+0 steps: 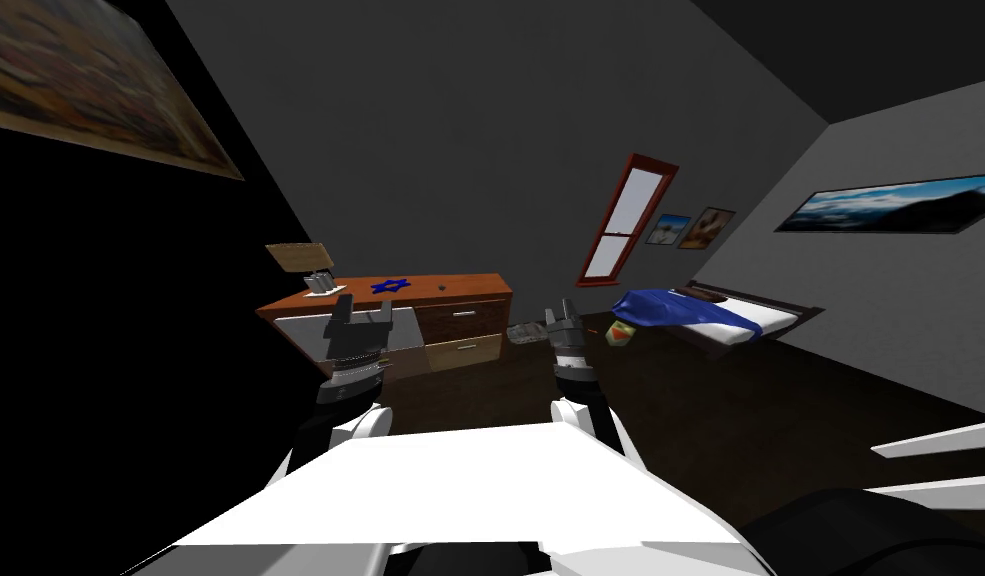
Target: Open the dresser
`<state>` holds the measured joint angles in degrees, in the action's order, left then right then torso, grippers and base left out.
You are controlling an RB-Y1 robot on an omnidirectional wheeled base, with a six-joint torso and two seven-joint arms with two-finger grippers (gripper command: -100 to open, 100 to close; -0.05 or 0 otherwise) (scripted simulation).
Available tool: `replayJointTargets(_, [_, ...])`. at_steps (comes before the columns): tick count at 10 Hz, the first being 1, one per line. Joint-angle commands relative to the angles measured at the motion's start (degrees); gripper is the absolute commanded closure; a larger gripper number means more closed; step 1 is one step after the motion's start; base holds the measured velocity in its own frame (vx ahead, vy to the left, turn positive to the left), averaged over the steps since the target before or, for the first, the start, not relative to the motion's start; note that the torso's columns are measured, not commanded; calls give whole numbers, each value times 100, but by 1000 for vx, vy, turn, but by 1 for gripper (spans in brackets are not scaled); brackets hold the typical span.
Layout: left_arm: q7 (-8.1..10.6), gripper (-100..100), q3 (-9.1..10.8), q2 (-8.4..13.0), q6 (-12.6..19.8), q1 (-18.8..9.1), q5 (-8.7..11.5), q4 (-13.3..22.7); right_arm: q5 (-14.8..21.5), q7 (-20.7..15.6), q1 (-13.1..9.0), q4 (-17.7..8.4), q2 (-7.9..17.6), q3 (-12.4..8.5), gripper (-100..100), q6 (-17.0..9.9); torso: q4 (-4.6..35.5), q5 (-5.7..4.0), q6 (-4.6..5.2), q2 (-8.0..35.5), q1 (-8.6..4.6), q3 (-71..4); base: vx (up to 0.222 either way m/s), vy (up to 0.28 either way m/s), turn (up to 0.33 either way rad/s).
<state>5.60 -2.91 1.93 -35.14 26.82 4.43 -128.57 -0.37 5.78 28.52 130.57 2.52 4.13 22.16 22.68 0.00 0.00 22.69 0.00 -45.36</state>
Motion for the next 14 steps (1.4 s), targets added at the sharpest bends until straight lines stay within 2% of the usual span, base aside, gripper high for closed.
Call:
replayJointTargets(1, [0, 0, 0, 0, 0, 0, 0, 0, 0, 0, 0, 0, 0, 0, 0, 0, 423, 0, 0, 424, 0, -845, 0, 0, 0])
replayJointTargets(3, [0, 0, 0, 0, 0, 0, 0, 0, 0, 0, 0, 0, 0, 0, 0, 0, 1269, 0, 0, 1270, 0, -2537, 0, 0, 0])
replayJointTargets(4, [0, -100, 12, 222, 5, -24, 5, 118, 0, 0, 0, 0, 0, 0, 0, 0, 1692, 0, 0, 1693, 0, -3383, 38, -14, 0])
replayJointTargets(5, [0, -100, 20, 304, 8, -40, 8, 195, 0, 0, 1, -2, 0, 0, 0, 0, 1878, 0, 0, 1876, -2, -3782, 65, -21, 1])
replayJointTargets(7, [-1, -100, 54, 476, 21, -104, 20, 514, 0, 0, 2, -2, 0, 0, 0, 0, 1947, -2, 0, 1933, -8, -3927, 102, -39, 1])
replayJointTargets(14, [-4, -100, 158, 610, 62, -306, 58, 1507, 0, 0, 2, -2, 0, 0, 0, 0, 1961, 0, 0, 1962, -2, -3919, 116, -31, 1])
